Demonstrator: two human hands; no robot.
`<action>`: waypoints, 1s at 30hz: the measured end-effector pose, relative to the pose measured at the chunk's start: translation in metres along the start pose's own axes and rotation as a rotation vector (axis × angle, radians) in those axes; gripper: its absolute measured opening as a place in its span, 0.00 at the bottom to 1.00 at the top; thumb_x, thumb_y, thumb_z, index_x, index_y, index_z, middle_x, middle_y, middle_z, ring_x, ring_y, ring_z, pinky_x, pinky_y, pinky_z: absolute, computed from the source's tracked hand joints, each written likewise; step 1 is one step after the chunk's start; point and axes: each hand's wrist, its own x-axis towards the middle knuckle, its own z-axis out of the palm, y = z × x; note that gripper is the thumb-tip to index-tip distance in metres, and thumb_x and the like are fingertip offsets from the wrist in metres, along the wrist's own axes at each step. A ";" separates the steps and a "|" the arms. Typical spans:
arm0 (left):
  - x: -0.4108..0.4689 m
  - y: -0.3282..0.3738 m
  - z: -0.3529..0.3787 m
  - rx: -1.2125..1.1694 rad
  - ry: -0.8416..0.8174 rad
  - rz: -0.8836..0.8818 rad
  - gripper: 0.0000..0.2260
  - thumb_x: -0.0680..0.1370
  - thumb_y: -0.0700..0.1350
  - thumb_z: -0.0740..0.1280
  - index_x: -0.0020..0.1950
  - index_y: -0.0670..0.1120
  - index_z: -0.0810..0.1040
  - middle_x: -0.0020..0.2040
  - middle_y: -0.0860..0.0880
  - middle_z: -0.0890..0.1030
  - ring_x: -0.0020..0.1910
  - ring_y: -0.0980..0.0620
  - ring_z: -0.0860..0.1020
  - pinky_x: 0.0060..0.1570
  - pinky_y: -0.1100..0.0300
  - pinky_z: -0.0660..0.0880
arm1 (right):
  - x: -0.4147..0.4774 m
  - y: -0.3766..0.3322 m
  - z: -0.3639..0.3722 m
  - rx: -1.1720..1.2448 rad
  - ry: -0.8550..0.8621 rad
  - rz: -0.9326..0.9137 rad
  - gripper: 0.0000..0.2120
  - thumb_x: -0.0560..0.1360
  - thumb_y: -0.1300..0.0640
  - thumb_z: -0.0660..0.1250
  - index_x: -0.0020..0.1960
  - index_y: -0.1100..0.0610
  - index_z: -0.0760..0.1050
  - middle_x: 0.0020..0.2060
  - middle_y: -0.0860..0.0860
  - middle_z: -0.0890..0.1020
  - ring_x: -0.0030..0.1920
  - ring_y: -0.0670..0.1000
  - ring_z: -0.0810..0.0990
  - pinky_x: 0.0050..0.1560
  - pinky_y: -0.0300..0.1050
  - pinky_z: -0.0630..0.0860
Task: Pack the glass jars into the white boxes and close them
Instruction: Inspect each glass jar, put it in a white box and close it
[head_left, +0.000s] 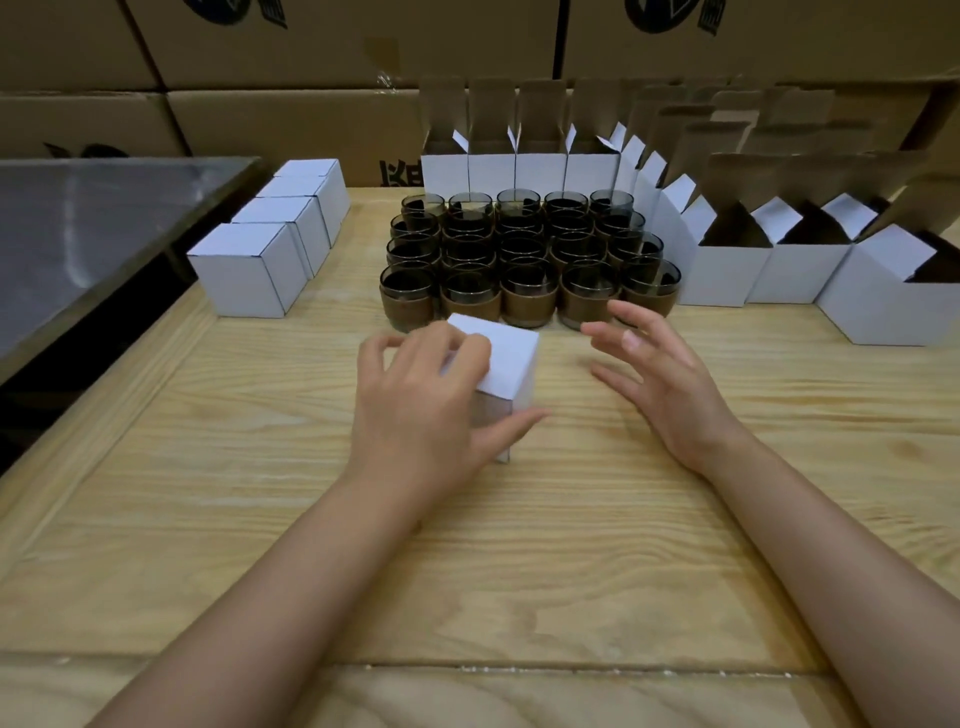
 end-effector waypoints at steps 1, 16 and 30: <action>-0.006 -0.012 -0.006 0.038 0.003 -0.026 0.23 0.70 0.63 0.65 0.40 0.41 0.76 0.42 0.45 0.80 0.41 0.45 0.79 0.50 0.49 0.69 | 0.000 0.000 -0.001 0.010 0.006 -0.001 0.21 0.72 0.51 0.64 0.64 0.50 0.71 0.60 0.53 0.80 0.63 0.47 0.77 0.66 0.52 0.72; -0.033 -0.172 -0.032 0.075 0.044 -0.609 0.23 0.71 0.58 0.73 0.57 0.45 0.73 0.63 0.47 0.77 0.62 0.45 0.70 0.66 0.48 0.60 | 0.002 0.002 -0.003 -0.007 0.000 -0.004 0.18 0.72 0.53 0.62 0.60 0.57 0.76 0.54 0.57 0.82 0.63 0.55 0.77 0.60 0.51 0.76; 0.001 -0.196 -0.003 -0.019 0.050 -0.724 0.24 0.73 0.57 0.73 0.60 0.44 0.73 0.65 0.48 0.76 0.66 0.44 0.70 0.69 0.46 0.62 | 0.007 0.006 -0.006 0.065 0.019 -0.002 0.17 0.72 0.54 0.63 0.58 0.58 0.77 0.50 0.56 0.83 0.58 0.54 0.80 0.57 0.49 0.78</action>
